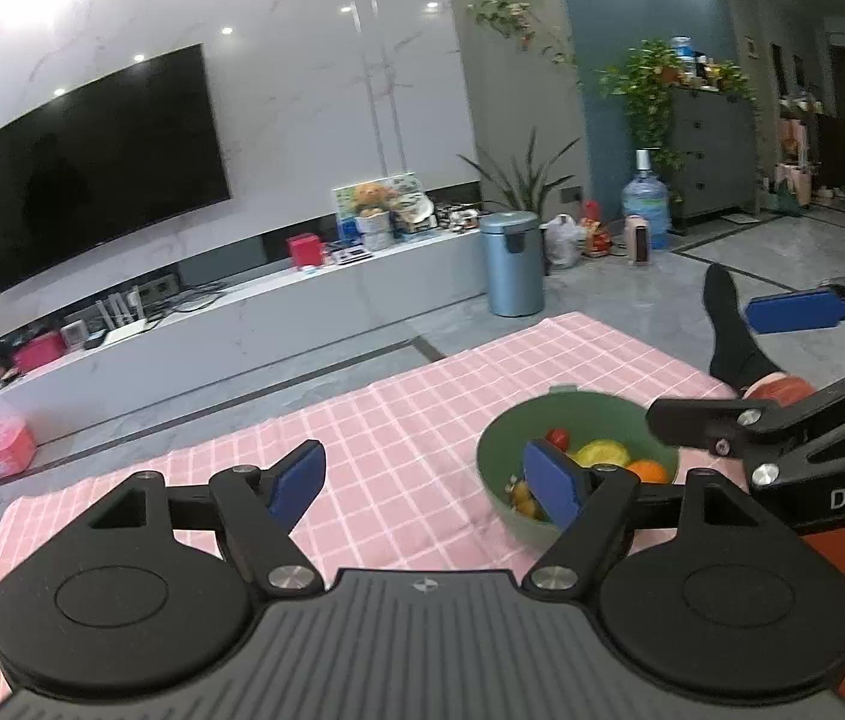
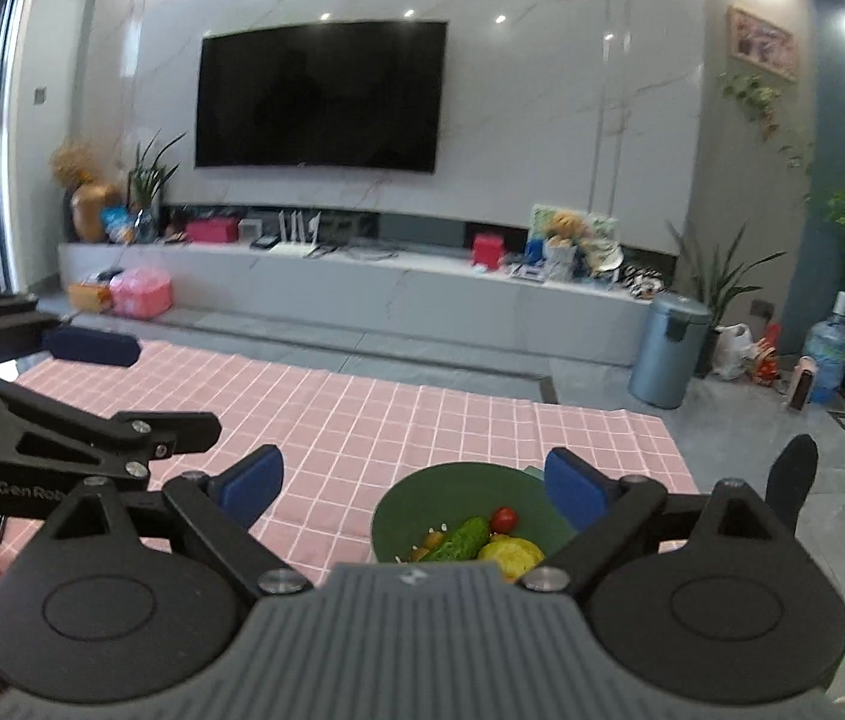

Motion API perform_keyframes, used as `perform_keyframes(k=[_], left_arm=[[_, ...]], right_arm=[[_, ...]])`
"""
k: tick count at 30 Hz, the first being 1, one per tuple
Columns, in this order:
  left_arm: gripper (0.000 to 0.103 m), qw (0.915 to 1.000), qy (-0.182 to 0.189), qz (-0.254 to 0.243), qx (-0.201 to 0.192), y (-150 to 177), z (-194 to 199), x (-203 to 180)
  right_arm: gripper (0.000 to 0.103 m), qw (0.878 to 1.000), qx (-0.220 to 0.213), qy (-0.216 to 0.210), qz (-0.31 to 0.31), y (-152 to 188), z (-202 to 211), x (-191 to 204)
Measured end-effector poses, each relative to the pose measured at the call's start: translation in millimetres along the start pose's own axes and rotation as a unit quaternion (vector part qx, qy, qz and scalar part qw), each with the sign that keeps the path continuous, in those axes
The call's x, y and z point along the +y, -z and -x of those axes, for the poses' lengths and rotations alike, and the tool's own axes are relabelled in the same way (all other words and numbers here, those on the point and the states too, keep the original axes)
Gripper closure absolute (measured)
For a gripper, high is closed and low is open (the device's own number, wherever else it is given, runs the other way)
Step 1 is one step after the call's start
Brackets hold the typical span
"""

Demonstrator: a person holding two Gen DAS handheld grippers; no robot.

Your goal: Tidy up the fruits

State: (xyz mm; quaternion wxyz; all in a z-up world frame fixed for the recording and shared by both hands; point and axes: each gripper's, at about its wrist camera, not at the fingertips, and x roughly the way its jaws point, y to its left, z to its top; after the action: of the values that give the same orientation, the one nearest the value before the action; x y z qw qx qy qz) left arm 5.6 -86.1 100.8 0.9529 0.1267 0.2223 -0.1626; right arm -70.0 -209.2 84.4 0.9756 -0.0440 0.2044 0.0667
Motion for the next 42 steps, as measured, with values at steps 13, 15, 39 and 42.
perform_keyframes(k=[13,15,39,42], left_arm=[[0.011,0.9967,-0.034,0.067,0.031,53,-16,3],[0.011,0.9959,-0.037,0.073,0.037,62,-18,1],[0.011,0.9908,-0.052,0.084,0.092,94,-22,-2],[0.011,0.9908,-0.052,0.085,0.091,94,-21,-2]], right_arm=[[0.007,0.997,-0.041,0.063,0.008,70,-6,35],[0.007,0.997,-0.035,0.068,0.004,80,-12,37],[0.007,0.996,0.014,0.079,-0.043,115,-33,31],[0.007,0.996,0.013,0.078,-0.047,117,-33,28]])
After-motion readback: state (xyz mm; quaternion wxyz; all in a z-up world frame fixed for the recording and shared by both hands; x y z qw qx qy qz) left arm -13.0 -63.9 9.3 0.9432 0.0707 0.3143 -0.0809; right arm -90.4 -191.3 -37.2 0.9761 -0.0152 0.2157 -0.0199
